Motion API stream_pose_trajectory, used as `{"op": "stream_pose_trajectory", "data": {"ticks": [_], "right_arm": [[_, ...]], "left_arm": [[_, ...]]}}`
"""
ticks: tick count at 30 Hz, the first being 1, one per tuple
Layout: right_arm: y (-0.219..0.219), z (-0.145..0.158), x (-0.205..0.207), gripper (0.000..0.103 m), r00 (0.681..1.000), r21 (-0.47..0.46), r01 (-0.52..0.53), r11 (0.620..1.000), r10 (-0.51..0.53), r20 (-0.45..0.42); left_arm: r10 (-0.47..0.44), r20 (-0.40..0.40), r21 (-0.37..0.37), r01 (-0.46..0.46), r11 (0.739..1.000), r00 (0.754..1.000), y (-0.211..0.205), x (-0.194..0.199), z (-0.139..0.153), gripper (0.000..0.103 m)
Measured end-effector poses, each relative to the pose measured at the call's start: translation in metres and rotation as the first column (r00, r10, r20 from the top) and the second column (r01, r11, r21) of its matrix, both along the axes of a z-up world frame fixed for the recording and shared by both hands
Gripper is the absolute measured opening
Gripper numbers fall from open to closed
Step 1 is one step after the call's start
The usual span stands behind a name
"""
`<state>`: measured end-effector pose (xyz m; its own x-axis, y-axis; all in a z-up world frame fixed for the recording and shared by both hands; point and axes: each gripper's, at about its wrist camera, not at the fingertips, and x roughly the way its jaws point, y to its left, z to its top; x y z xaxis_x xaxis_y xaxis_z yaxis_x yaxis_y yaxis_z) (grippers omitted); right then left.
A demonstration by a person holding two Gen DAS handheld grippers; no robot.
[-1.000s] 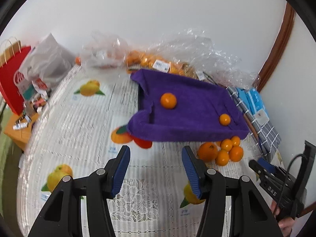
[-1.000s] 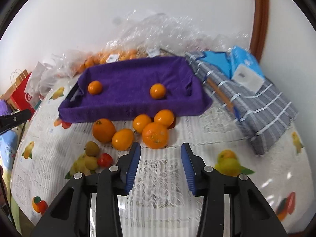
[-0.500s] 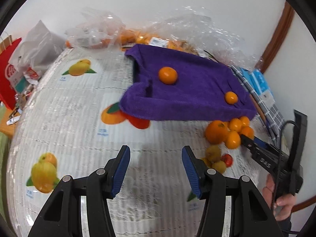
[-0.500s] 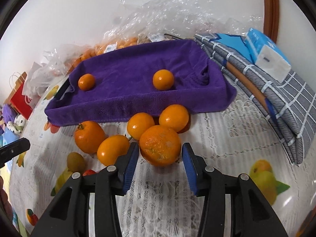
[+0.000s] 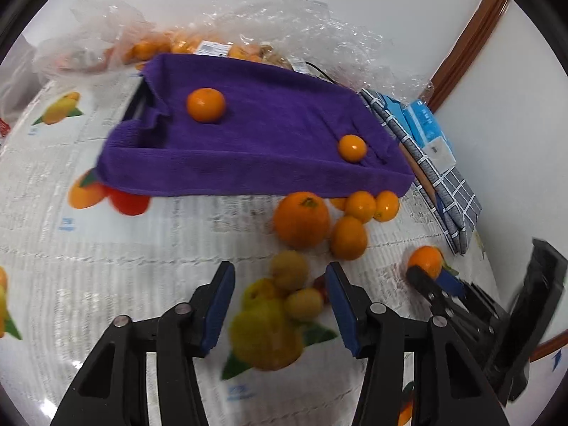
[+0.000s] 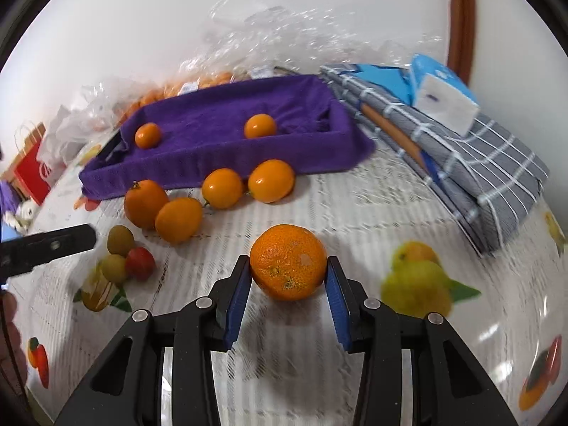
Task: Organize fruits
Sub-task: 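Grasp a large orange with the right gripper while the left grasps a small yellow fruit, then carry the orange and the small yellow fruit over the purple towel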
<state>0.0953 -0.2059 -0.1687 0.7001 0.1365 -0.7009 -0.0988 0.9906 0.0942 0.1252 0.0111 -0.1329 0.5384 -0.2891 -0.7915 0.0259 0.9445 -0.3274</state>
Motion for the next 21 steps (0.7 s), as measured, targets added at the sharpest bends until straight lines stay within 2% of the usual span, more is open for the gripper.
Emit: {"op": "stream_pose_trajectory", "data": {"ticks": [4,7,9,13,19,21], "right_arm": [[0.0,0.003,-0.003,0.042,0.999,-0.01,0.029,1.0,-0.029,0.04],[0.003,0.002,0.0,0.042,0.999,-0.011,0.01,1.0,-0.01,0.031],[0.005,0.001,0.004,0.042,1.0,-0.021,0.004,1.0,-0.004,0.019],[0.005,-0.001,0.006,0.042,1.0,-0.03,0.009,1.0,-0.009,0.002],[0.006,-0.004,0.01,0.042,0.999,-0.045,0.025,0.999,-0.026,-0.02],[0.007,-0.004,0.01,0.042,0.999,-0.049,0.025,0.998,-0.026,-0.019]], "left_arm": [[-0.002,-0.027,0.003,0.002,1.0,1.0,-0.008,0.008,-0.007,0.037],[-0.008,-0.052,-0.009,0.007,1.0,0.999,-0.008,0.012,-0.014,0.026],[-0.006,-0.041,-0.023,0.005,1.0,0.999,-0.005,0.013,-0.015,0.026],[0.016,-0.019,0.0,-0.016,1.0,1.0,0.008,0.008,-0.007,0.026],[0.078,-0.009,0.103,-0.077,0.992,0.997,0.042,-0.005,-0.004,0.026],[0.06,-0.001,0.094,-0.059,0.994,0.998,0.047,-0.005,-0.011,0.026]]}}
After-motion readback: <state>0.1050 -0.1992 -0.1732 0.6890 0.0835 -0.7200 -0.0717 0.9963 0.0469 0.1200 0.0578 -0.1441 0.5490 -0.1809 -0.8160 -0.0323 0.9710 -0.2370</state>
